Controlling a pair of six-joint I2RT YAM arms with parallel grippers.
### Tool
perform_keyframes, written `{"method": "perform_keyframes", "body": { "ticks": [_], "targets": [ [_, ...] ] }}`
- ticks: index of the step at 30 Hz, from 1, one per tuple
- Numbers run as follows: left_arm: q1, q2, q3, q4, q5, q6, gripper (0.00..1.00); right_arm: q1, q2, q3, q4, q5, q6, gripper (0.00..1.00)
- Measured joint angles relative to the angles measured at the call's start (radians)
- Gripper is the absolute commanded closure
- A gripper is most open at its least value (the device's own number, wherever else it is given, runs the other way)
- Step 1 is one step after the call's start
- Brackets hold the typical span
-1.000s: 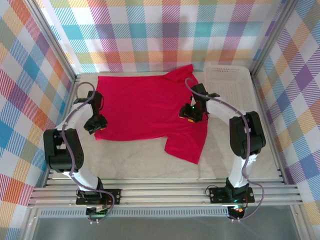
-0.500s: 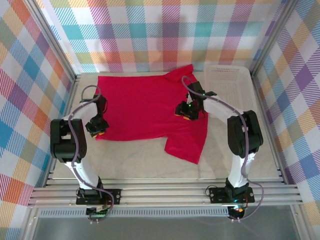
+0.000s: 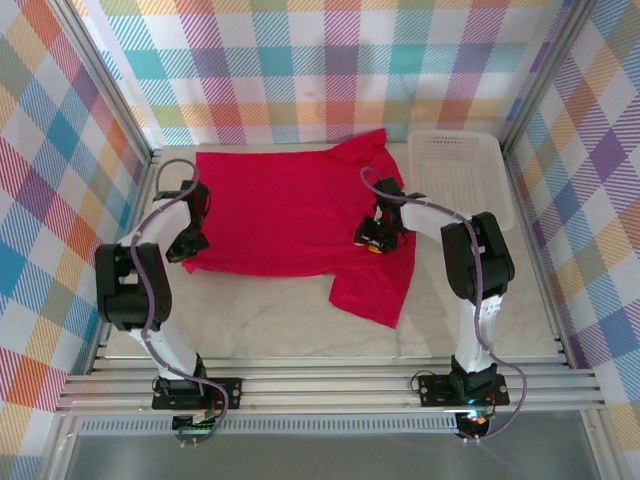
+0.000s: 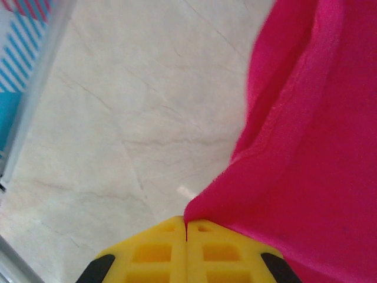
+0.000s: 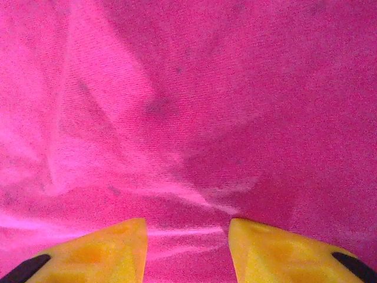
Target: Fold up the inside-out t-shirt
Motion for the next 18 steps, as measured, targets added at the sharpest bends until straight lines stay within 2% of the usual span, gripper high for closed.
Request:
{"method": "perform_keyframes", "body": {
  "ticks": [5, 12, 14, 18],
  "targets": [
    [0.079, -0.165, -0.019, 0.038, 0.026, 0.005, 1.00, -0.007, -0.011, -0.025, 0.020, -0.003, 0.000, 0.64],
    [0.089, -0.317, -0.182, 0.078, 0.027, -0.040, 1.00, -0.018, -0.021, -0.040, 0.027, -0.002, -0.004, 0.64],
    [0.089, -0.359, -0.208, 0.088, 0.018, -0.055, 0.84, -0.019, -0.021, -0.040, 0.026, -0.002, -0.005, 0.64],
    [0.093, -0.481, -0.221, 0.125, -0.052, -0.086, 0.77, -0.026, -0.021, -0.040, 0.023, 0.004, -0.008, 0.65]
  ]
}}
